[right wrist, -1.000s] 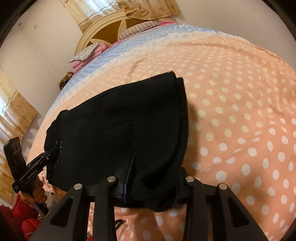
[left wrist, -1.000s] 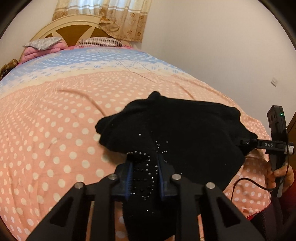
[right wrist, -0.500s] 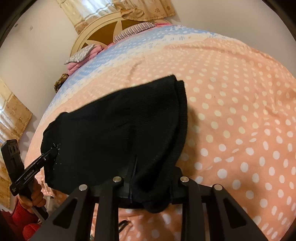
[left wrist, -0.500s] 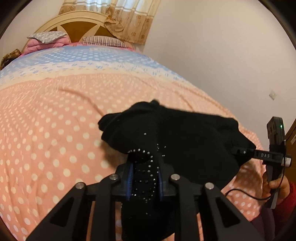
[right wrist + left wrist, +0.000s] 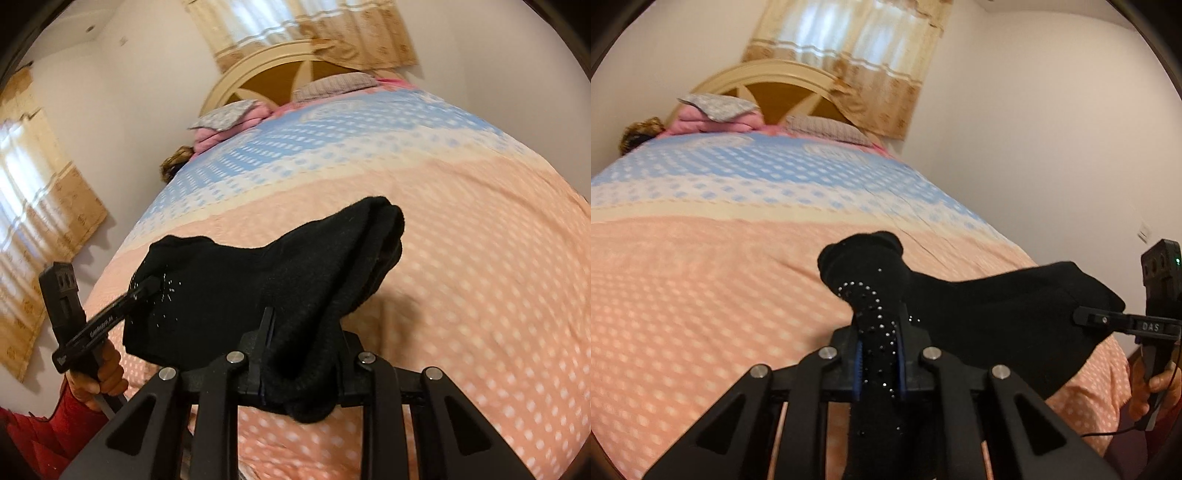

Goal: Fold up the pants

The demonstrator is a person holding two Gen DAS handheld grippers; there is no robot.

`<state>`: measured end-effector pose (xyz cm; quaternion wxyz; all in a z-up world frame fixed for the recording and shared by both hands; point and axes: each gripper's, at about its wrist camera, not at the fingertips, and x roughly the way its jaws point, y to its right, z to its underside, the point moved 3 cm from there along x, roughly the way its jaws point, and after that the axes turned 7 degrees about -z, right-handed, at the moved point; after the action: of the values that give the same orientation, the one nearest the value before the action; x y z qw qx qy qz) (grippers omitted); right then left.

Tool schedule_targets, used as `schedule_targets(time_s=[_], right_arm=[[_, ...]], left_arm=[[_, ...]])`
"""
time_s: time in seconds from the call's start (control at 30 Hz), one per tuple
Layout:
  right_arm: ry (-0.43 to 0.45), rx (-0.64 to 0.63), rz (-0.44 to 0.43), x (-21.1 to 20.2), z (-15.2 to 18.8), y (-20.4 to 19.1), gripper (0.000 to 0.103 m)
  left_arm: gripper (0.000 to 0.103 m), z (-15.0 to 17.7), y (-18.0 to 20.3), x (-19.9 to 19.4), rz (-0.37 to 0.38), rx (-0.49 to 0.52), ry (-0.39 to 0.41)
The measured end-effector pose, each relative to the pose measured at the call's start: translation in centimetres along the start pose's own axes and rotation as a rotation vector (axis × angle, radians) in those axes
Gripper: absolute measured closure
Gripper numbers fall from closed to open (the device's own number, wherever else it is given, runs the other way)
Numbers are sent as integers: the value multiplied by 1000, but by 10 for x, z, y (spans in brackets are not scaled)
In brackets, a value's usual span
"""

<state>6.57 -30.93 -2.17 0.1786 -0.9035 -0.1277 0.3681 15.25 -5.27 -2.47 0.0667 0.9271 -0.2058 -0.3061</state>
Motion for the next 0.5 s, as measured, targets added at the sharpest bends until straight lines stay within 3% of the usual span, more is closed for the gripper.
schedule_targets(time_s=[0.23, 0.5], right_arm=[[-3, -65, -126, 58, -34, -62, 77], [-57, -166, -302, 157, -71, -158, 77]], left_arm=[[88, -28, -78, -18, -154, -58, 76], [88, -57, -185, -47, -409, -116, 128]])
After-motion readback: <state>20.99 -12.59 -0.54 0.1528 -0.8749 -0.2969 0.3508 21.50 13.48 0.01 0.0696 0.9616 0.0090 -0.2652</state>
